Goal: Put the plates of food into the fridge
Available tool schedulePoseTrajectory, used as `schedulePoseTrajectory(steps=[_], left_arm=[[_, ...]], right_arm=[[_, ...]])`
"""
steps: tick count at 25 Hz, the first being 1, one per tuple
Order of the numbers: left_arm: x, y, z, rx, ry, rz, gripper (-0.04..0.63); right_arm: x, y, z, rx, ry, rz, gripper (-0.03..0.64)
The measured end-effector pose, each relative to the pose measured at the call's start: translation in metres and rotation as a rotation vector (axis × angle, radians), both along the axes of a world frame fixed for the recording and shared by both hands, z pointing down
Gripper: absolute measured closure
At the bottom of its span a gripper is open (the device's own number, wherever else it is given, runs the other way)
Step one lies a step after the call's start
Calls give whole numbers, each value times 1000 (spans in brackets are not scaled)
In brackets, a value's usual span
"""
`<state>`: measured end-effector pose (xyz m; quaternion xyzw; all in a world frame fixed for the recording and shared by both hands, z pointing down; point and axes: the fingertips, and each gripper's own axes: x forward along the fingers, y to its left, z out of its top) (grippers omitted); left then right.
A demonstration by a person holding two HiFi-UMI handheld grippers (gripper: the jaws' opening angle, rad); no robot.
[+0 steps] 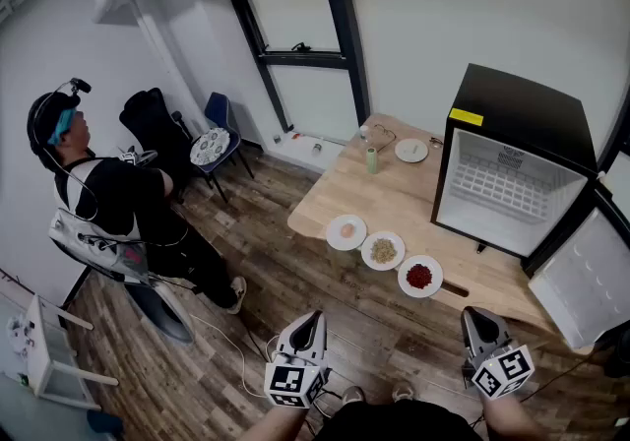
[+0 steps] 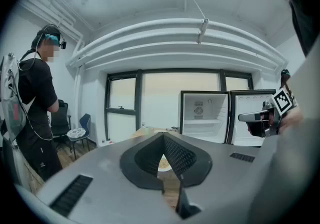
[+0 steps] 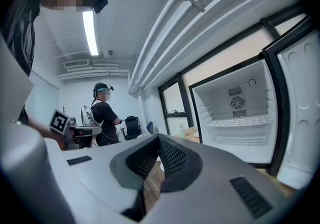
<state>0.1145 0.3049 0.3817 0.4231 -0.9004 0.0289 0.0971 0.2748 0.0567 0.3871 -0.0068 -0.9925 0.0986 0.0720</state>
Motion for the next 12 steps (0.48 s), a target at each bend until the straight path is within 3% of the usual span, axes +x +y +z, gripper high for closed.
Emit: schedulePoseTrajectory(steps=[8,12], left_arm=[[8,-38,-4,21,-30,-25,591],[3,-43,-2,-5,-32,-24,591]], right_arm=[[2,-40,11,8,-5,-33,595],[-8,-55,24,-33,9,-13,595]])
